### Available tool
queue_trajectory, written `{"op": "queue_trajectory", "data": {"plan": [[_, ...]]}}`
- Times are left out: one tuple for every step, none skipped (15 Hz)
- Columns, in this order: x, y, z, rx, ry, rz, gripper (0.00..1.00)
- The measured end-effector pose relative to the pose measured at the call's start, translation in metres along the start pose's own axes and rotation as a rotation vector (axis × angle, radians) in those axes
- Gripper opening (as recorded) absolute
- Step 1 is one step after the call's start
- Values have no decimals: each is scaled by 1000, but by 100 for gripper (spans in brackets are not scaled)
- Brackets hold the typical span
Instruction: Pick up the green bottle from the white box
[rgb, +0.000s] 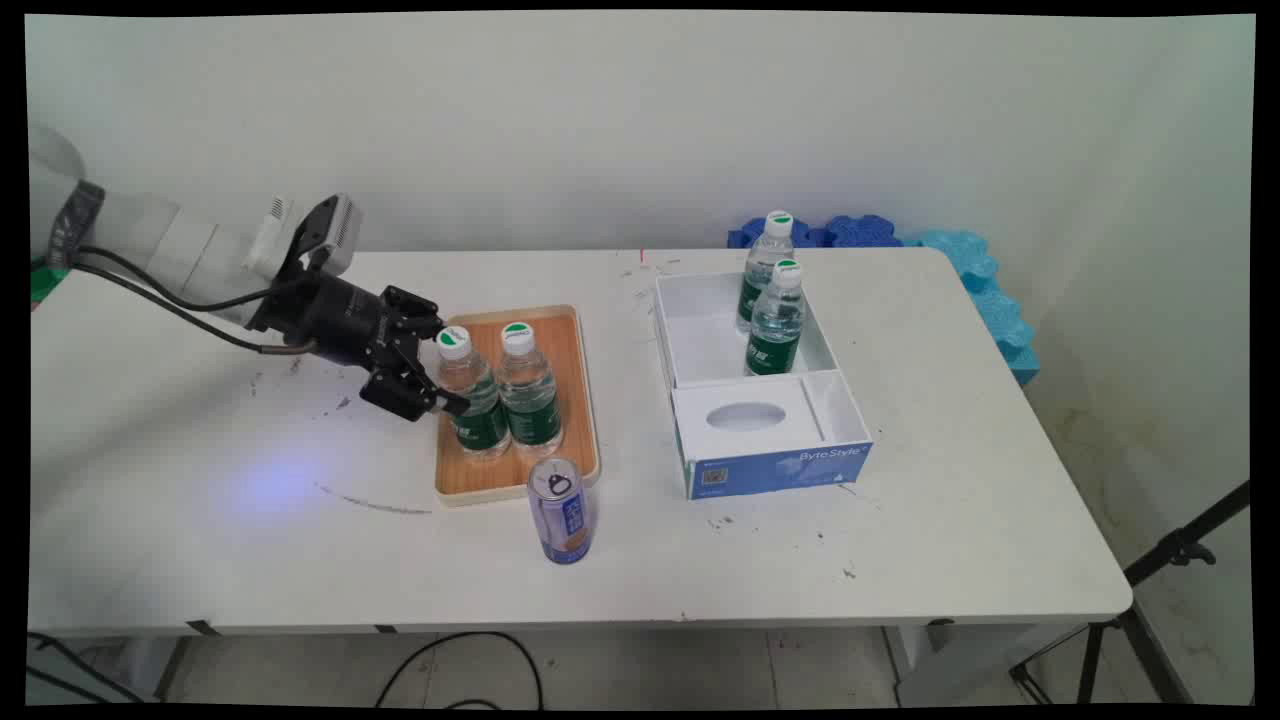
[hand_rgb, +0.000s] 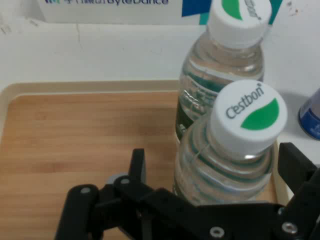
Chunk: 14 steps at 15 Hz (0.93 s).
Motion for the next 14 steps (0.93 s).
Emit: {"op": "queue_trajectory", "data": {"plan": [[2, 0, -1, 3, 5, -1, 100], [5, -1, -2, 6, 13, -2, 100], [10, -2, -4, 9, 25, -5, 100], [18, -4, -7, 11, 38, -8, 100], [27, -5, -11, 15, 52, -11, 100], [34, -6, -14, 17, 62, -12, 100], [46, -8, -19, 22, 78, -10, 100], [62, -9, -24, 26, 104, -3, 100], [79, -10, -28, 30, 127, 7, 100], [93, -10, -28, 31, 143, 18, 100], [103, -10, -28, 35, 154, 22, 100], [117, -10, -26, 39, 166, 26, 100], [133, -11, -21, 45, 178, 28, 100], [145, -11, -16, 51, 183, 28, 100]]}}
